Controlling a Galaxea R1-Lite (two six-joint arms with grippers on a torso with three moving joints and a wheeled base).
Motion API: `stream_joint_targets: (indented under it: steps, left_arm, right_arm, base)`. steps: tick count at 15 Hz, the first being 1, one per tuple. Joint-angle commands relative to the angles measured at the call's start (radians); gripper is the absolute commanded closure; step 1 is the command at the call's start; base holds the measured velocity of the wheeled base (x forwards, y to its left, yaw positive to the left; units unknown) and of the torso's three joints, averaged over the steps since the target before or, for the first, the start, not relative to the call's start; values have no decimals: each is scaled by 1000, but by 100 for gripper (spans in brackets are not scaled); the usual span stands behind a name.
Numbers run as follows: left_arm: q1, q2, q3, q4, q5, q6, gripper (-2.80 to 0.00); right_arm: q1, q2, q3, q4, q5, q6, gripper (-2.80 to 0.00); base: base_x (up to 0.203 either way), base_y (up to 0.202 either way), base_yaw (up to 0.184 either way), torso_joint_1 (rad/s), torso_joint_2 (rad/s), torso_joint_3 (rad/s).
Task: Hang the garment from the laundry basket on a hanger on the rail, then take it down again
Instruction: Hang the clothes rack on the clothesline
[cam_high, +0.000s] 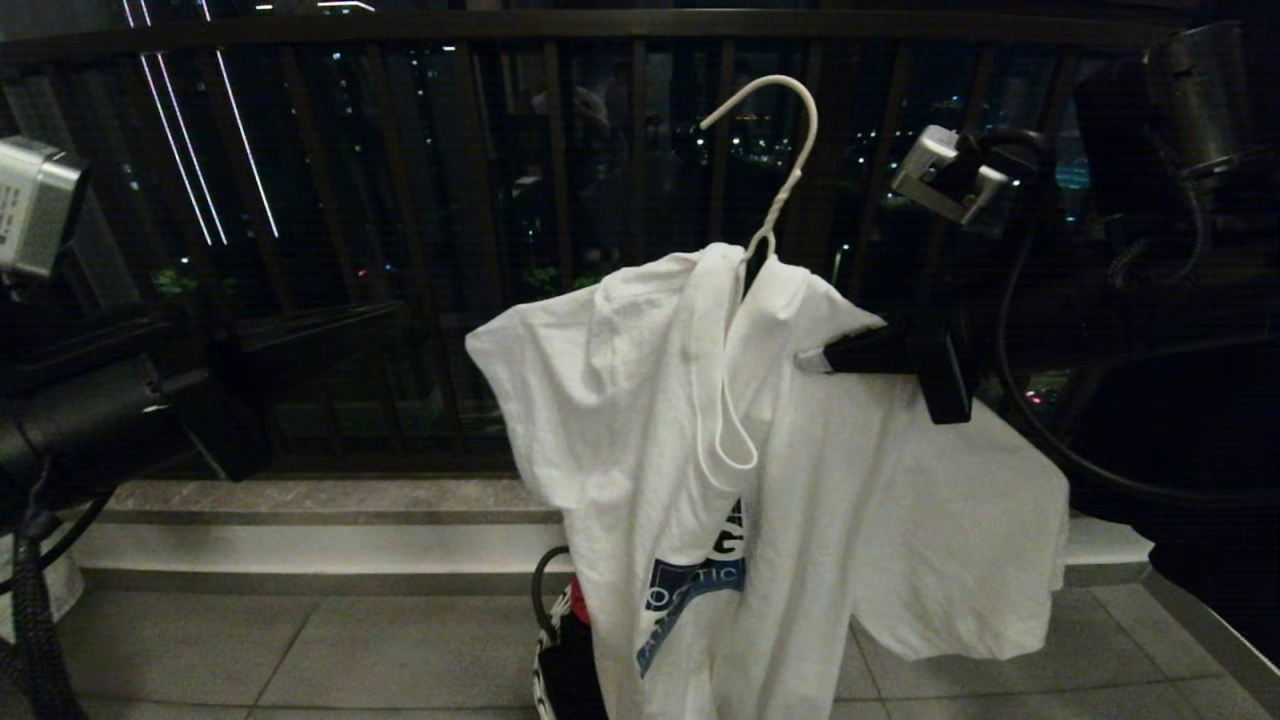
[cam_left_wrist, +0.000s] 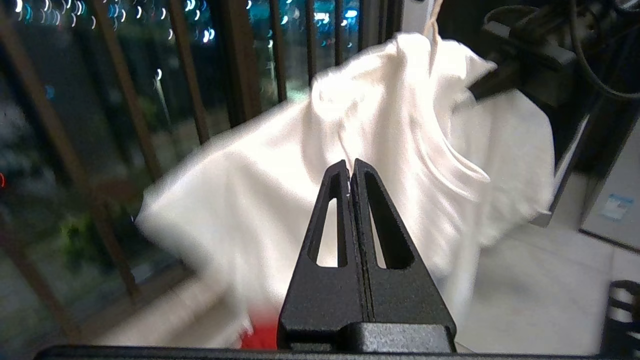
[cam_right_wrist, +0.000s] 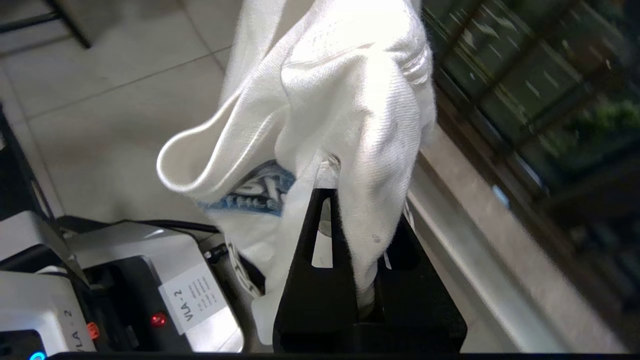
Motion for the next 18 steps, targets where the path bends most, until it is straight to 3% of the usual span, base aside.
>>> stream_joint_targets:
  steps: [1, 3, 6, 7, 9, 14, 16, 18]
  left_arm:
    - [12, -113, 56, 23, -6, -21, 0]
    - [6, -171, 36, 200, -52, -43, 0]
    - [-6, -183, -80, 516, -213, -51, 0]
    - [-9, -173, -112, 565, -244, -52, 0]
    - [-12, -153, -113, 576, -254, -52, 0]
    - [-12, -120, -159, 611, -253, -54, 0]
    - [-12, -116, -190, 682, -249, -50, 0]
    - [-10, -117, -191, 680, -246, -48, 0]
  right_arm:
    - [-24, -62, 105, -47, 14, 13, 0]
    - [-24, -109, 191, -120, 73, 16, 0]
    - [-25, -126, 236, -128, 201, 15, 0]
    - [-24, -127, 245, -128, 238, 18, 0]
    - [-34, -114, 267, -129, 311, 16, 0]
    - [-30, -108, 319, -139, 318, -60, 0]
    - [-28, -103, 319, -141, 318, -62, 0]
    - [-27, -103, 325, -141, 318, -66, 0]
  base:
    - [0, 0, 0, 0, 0, 0]
    - [0, 0, 0, 0, 0, 0]
    - [0, 0, 0, 0, 0, 0]
    - [0, 0, 0, 0, 0, 0]
    - [0, 0, 0, 0, 0, 0]
    - [0, 0, 0, 0, 0, 0]
    - [0, 0, 0, 0, 0, 0]
    - [0, 0, 0, 0, 0, 0]
